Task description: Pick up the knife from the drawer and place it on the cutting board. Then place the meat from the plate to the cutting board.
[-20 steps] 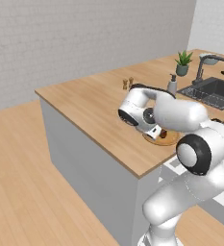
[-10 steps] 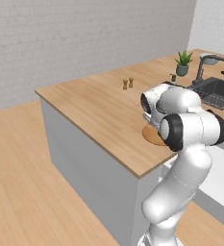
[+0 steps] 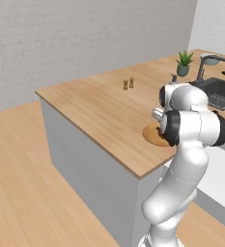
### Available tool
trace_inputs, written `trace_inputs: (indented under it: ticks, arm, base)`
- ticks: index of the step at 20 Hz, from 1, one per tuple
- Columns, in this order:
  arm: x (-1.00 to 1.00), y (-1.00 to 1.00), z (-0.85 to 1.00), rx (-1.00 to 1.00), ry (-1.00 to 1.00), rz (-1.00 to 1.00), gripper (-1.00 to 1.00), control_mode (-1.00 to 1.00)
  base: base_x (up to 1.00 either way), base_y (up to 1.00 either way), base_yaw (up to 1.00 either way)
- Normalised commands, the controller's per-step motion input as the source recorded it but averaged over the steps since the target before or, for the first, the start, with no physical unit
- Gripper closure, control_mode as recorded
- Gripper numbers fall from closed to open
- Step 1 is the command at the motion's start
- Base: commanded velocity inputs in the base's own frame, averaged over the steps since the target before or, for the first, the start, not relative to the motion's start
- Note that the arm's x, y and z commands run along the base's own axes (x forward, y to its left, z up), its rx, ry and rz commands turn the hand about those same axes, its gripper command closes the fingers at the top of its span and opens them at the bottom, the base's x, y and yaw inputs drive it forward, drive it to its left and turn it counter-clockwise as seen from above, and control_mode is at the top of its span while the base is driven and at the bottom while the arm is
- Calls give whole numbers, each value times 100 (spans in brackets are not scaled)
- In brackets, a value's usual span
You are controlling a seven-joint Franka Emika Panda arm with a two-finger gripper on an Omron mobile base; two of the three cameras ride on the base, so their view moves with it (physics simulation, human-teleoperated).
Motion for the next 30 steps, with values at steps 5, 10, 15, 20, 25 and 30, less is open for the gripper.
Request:
trace_inputs:
  ticks: [5, 10, 15, 20, 25, 30]
  arm:
    - [5, -10, 0, -9, 21, 41, -100, -100]
    - [36, -19, 0, 0, 23, 30, -100, -100]
    - [72, -13, 0, -4, 20, 11, -100, -100]
    - [57, -28, 11, -2, 17, 2, -100, -100]
    - [30, -54, 7, 0, 18, 0, -100, -100]
    - [42, -70, 0, 3, 19, 0, -100, -100]
  base:
    - [0, 0, 0]
    - [0, 0, 0]
    - [0, 0, 0]
    - [0, 0, 0]
    - [0, 0, 0]
    - [0, 0, 0]
